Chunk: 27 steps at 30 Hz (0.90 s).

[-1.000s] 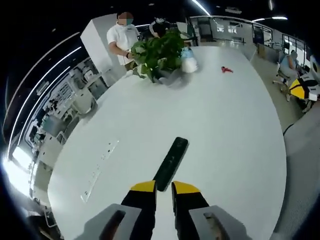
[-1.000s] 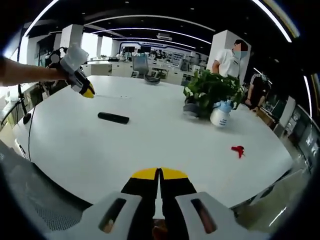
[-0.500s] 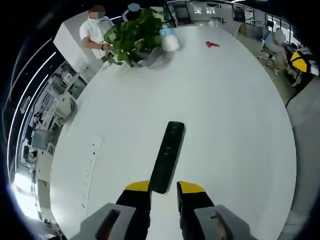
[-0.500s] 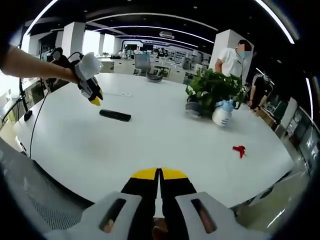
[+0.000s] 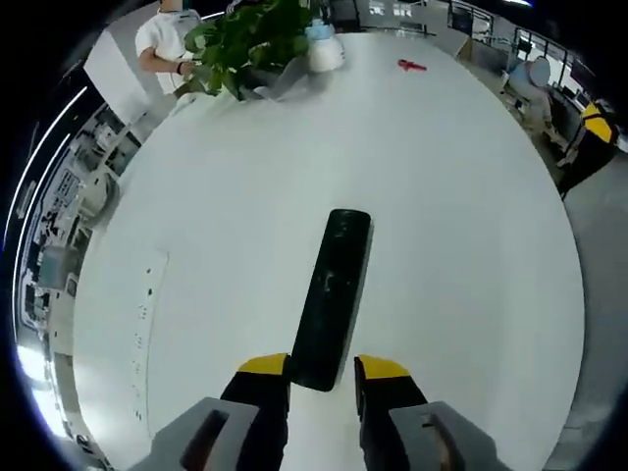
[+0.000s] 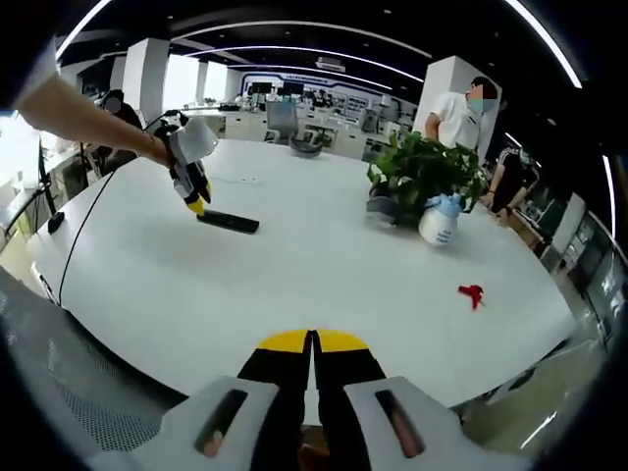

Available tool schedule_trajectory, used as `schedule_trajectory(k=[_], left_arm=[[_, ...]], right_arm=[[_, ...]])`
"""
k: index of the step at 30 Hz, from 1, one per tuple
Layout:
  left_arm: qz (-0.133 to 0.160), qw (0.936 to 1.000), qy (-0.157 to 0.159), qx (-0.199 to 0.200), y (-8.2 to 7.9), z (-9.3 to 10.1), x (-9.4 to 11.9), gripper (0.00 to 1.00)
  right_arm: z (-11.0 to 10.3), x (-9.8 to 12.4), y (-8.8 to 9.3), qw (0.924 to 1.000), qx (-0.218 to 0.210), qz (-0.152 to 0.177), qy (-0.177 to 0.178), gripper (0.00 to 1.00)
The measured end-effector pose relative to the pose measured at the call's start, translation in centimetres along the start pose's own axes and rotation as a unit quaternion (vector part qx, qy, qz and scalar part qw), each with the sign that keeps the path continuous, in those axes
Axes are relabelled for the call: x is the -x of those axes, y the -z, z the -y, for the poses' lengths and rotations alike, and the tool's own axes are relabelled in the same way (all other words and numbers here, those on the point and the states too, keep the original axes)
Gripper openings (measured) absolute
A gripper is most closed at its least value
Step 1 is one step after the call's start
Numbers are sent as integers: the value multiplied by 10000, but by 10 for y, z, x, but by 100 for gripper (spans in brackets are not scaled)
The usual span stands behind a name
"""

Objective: Press the specified remote control buttons in sequence, fully releasing each button before pressing the next.

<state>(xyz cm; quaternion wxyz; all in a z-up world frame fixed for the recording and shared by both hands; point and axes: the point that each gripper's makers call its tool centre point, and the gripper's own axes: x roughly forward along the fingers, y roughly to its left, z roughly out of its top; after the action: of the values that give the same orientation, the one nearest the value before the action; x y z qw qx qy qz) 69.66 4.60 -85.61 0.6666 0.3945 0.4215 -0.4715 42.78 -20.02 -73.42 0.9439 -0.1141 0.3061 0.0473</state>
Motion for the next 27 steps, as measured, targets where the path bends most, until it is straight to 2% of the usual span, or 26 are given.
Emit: schedule_trajectory(k=[4, 10, 16, 23, 27], left_arm=[[-90, 9999, 133, -32, 1, 2, -9, 32], [-149, 9997, 181, -21, 3, 0, -18, 32], [-146, 9996, 250, 53, 1, -3, -20, 30], [-194, 9988, 447, -57, 1, 4, -20, 26], [-180, 9990, 417, -41, 1, 4, -19, 25]], right_arm=[[-1, -1, 1, 10000, 33, -38, -24, 0], [-4, -2, 2, 9999, 86, -103, -68, 0], [-6, -2, 4, 9997, 154, -167, -108, 0], [-6, -3, 5, 9996, 157, -208, -108, 0], [-7, -2, 4, 9996, 135, -201, -133, 0]])
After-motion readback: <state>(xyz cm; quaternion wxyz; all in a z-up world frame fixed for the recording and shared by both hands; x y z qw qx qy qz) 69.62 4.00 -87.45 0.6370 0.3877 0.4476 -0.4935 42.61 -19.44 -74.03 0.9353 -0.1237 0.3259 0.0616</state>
